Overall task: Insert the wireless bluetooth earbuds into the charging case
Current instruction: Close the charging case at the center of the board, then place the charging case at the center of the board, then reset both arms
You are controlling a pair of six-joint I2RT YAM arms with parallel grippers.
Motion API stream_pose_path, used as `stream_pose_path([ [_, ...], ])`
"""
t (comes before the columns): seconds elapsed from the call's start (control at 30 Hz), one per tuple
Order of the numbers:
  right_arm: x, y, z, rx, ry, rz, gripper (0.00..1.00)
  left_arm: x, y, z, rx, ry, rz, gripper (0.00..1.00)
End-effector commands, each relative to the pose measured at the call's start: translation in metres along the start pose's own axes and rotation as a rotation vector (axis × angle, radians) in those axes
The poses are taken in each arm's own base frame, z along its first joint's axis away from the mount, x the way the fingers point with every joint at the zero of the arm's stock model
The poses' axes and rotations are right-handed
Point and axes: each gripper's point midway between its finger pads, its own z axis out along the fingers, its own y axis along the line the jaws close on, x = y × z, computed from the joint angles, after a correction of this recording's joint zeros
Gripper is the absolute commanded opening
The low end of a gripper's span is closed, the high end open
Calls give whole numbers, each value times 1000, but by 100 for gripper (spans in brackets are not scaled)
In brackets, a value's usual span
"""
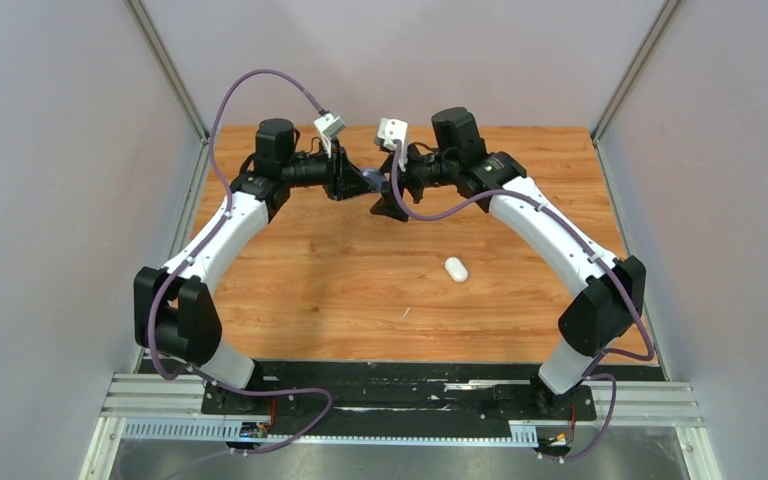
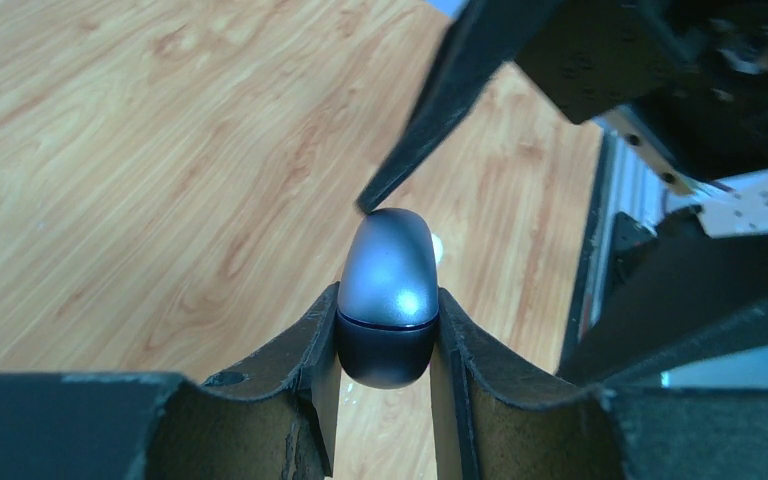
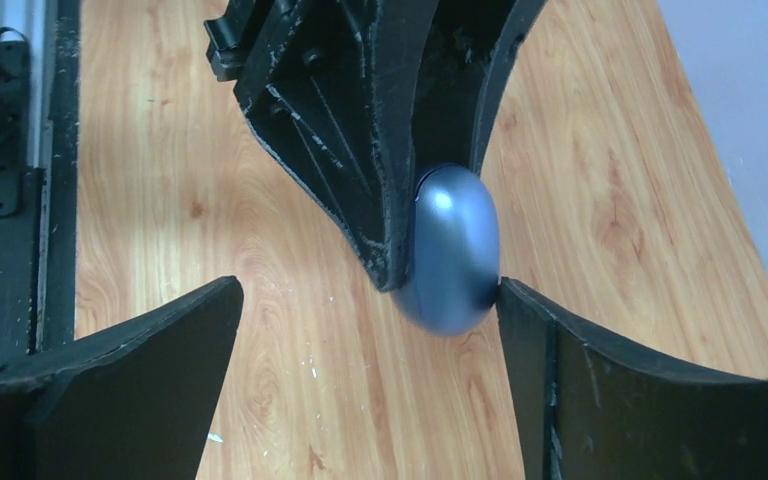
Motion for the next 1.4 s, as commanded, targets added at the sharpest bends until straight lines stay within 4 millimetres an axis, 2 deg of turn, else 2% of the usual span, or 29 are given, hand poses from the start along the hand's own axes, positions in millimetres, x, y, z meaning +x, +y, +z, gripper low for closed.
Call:
stream_pose_path([
  [0.0,5,-23,-22,205,24,127,100,16,39,-4,-169,48,-64,0],
  [0.03,14,-30,-30,260,38,187,100,32,52,-5,-227,70,-114,0],
  [0.07,23,-38,-38,325,58,244,100,39,56,-7,-252,63,-187,0],
  [0.1,34,-44,-46,398,81,298,100,59,58,-8,-265,71,-291,0],
  [0.13,43,-49,-55,475,104,339,100,59,61,-7,-269,44,-306,1],
  [0.17,57,-53,-62,553,135,388,100,77,61,-8,-282,54,-375,2],
  [0.2,66,-55,-71,616,151,422,100,80,63,-6,-287,48,-381,2],
  [0.27,79,-49,-82,672,163,457,100,106,76,-5,-332,87,-445,2],
  [0.4,89,-38,-90,689,160,470,100,145,103,3,-394,151,-546,2],
  [0.53,89,-42,-92,706,165,457,100,169,112,17,-353,184,-631,3],
  [0.63,89,-46,-92,716,166,439,100,179,122,19,-386,206,-673,5],
  [0.67,89,-46,-92,716,166,433,100,185,126,19,-403,217,-687,8],
  [0.73,90,-46,-92,715,166,427,100,194,131,19,-432,238,-711,23],
  [0.77,90,-46,-92,717,167,425,100,199,132,16,-453,259,-733,35],
  [0.8,91,-47,-91,716,169,425,100,204,140,13,-501,272,-735,41],
  [0.83,92,-47,-91,715,172,423,100,209,140,10,-524,291,-749,49],
  [0.9,92,-49,-91,721,176,418,100,214,144,3,-580,320,-756,60],
  [0.93,91,-51,-91,727,176,416,100,210,149,-2,-619,324,-730,64],
  [0.97,90,-53,-92,733,174,414,100,210,144,-9,-644,347,-732,71],
  [1.0,88,-54,-92,739,172,412,100,205,149,-17,-694,356,-695,77],
  [1.03,86,-56,-93,742,167,409,100,200,143,-28,-723,374,-687,92],
  [1.13,77,-61,-95,757,148,410,100,173,145,-59,-827,371,-590,99],
  [1.17,74,-63,-96,766,140,412,100,159,139,-71,-851,364,-555,100],
  [1.2,69,-66,-98,777,125,415,100,143,143,-82,-892,358,-476,100],
  [1.23,64,-70,-100,786,109,422,100,123,137,-92,-915,331,-421,100],
  [1.33,54,-83,-107,805,54,470,100,59,133,-116,-983,200,-181,100],
  [1.37,51,-86,-109,793,34,487,100,35,123,-124,-990,128,-112,100],
])
